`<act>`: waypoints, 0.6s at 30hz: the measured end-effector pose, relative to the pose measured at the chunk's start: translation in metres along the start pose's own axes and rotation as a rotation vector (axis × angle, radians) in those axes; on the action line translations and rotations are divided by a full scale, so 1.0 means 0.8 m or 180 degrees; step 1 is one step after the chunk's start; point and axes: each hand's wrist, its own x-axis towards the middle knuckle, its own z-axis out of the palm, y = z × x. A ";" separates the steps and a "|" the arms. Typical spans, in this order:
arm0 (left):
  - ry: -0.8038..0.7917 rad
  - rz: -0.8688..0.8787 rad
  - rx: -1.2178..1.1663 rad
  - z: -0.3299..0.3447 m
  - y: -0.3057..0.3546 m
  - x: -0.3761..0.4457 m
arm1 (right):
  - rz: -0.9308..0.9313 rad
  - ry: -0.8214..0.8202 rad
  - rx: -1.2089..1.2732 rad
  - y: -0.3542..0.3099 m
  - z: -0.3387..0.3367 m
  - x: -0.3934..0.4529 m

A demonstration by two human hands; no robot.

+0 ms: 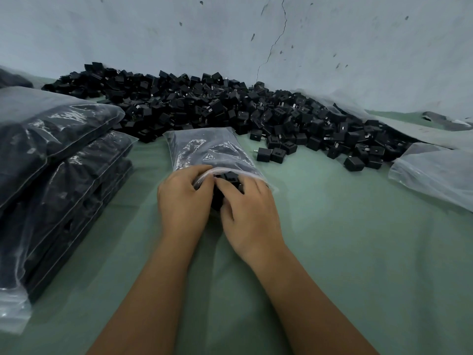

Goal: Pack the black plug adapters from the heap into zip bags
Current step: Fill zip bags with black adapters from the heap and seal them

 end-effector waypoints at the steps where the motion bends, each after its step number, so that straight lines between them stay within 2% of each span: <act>1: 0.0021 -0.0009 -0.0045 0.000 0.001 0.000 | -0.0035 -0.0107 -0.0006 0.000 0.002 0.000; 6: 0.0025 -0.0048 -0.0077 -0.002 0.005 -0.001 | 0.0022 -0.0097 -0.0277 -0.001 0.004 -0.002; 11: -0.0083 0.0539 0.0575 -0.009 0.011 -0.006 | -0.0038 -0.0253 -0.0055 -0.001 0.007 0.001; 15: -0.0054 0.0948 0.0567 -0.005 0.007 -0.003 | -0.0294 -0.0240 0.0423 0.000 0.002 0.017; 18: 0.0073 0.1177 0.0498 0.001 0.005 -0.002 | -0.0454 -0.0317 0.0368 -0.003 0.002 0.036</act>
